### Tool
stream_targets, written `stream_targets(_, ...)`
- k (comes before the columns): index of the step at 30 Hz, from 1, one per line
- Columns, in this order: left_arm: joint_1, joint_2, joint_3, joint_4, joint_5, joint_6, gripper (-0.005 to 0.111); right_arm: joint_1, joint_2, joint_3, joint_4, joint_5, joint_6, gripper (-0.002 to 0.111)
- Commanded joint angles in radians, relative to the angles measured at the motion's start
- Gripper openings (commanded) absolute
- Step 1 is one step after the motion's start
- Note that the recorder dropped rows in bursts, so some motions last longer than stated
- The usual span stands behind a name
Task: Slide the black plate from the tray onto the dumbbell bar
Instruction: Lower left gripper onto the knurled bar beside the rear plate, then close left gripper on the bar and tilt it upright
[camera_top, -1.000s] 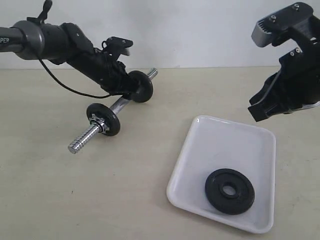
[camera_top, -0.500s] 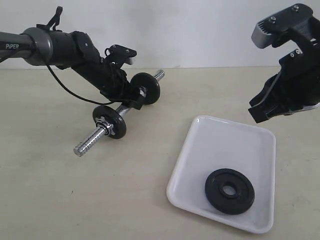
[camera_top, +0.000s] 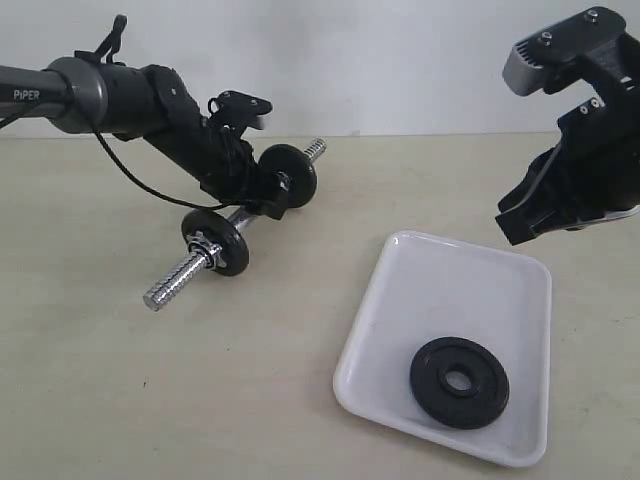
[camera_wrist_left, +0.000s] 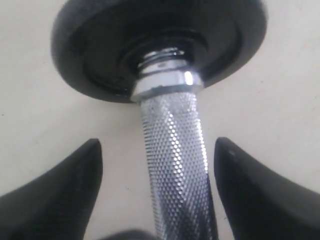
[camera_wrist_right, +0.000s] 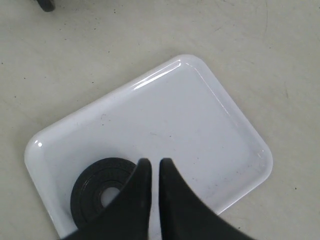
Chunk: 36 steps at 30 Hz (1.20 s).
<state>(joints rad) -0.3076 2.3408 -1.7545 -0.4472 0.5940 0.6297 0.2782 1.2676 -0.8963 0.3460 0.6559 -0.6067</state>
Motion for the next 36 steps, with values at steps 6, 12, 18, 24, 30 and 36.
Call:
stream_targets(6, -0.003, 0.021, -0.008, -0.016, 0.0, -0.013, 0.048, 0.0, 0.002, 0.001, 0.001, 0.002, 0.001, 0.002)
stream_targets(12, -0.003, 0.021, -0.008, -0.016, -0.019, -0.005, 0.01, 0.0, 0.002, 0.001, 0.001, 0.002, 0.001, 0.002)
stream_targets(18, -0.003, 0.021, -0.008, -0.016, -0.033, 0.018, 0.004, 0.0, 0.002, 0.001, 0.001, 0.004, 0.001, 0.002)
stream_targets(24, -0.003, 0.021, -0.008, -0.016, -0.029, 0.018, 0.004, 0.0, 0.002, 0.001, 0.001, 0.004, 0.001, 0.002)
stream_targets(30, -0.003, 0.021, -0.008, -0.049, -0.023, 0.056, 0.004, 0.0, 0.002, 0.001, 0.001, 0.0, 0.001, 0.002)
stream_targets(36, -0.003, 0.013, -0.004, -0.272, -0.017, 0.227, 0.004, 0.0, 0.002, 0.001, 0.001, -0.008, 0.001, 0.002)
